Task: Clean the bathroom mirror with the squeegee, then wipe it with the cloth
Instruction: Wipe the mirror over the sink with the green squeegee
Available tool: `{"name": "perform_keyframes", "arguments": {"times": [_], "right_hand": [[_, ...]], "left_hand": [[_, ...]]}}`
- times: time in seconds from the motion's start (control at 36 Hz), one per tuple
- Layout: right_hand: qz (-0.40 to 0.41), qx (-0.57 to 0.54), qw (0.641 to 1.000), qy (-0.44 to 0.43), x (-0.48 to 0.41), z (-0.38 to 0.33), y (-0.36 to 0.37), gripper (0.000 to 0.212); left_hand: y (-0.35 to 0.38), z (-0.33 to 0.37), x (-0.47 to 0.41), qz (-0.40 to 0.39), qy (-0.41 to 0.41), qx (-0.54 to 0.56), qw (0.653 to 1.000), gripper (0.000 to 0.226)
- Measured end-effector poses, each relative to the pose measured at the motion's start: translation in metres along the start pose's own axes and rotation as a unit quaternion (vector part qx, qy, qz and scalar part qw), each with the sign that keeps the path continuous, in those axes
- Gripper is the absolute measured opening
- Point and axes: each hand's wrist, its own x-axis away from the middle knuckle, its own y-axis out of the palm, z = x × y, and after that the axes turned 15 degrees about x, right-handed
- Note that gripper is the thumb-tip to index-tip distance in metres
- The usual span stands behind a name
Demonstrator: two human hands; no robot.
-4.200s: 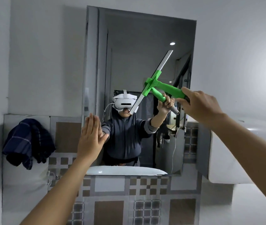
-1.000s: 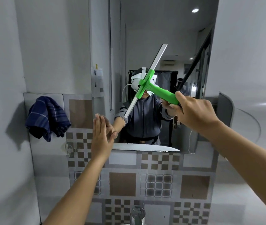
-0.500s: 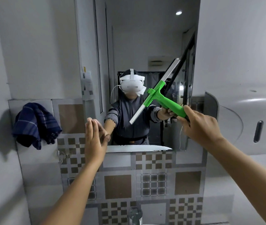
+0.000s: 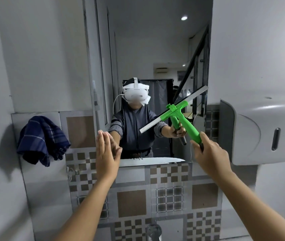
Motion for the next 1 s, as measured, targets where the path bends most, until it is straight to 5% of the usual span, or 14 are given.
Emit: {"name": "perform_keyframes", "arguments": {"times": [0.22, 0.56, 1.0], "right_hand": [[-0.032, -0.049, 0.996, 0.071, 0.026, -0.016, 0.005, 0.041], [-0.070, -0.115, 0.974, 0.181, 0.055, -0.052, 0.010, 0.029], [0.018, -0.395, 0.842, 0.366, 0.057, -0.175, 0.026, 0.025]], "left_hand": [[-0.004, 0.000, 0.000, 0.007, 0.019, 0.002, 1.000, 0.078], [-0.048, 0.013, -0.081, -0.042, 0.159, -0.071, 0.984, 0.064], [-0.075, 0.038, -0.160, -0.070, 0.245, -0.094, 0.962, 0.065]]}}
